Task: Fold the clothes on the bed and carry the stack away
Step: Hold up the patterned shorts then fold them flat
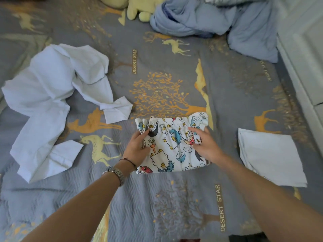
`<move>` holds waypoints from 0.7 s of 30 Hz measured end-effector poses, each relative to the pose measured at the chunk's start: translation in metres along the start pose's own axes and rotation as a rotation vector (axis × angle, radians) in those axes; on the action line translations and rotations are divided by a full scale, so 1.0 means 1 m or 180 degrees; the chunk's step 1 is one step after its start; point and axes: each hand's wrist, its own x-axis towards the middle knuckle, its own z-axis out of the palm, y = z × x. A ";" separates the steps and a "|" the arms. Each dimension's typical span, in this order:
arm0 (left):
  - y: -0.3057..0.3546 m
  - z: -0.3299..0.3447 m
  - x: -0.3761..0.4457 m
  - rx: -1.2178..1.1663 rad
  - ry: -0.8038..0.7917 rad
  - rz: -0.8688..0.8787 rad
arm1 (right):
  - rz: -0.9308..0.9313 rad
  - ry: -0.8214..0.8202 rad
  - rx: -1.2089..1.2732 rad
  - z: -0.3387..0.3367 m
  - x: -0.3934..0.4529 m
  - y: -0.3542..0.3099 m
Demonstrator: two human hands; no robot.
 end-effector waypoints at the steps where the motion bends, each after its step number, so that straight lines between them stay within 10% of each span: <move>1: 0.012 0.007 0.001 0.0005 -0.0009 0.0083 | 0.0015 0.0055 0.0021 -0.013 -0.005 0.003; 21: 0.227 0.308 0.020 0.0145 -0.0461 0.0588 | 0.0276 0.0413 -0.0160 -0.281 -0.047 0.264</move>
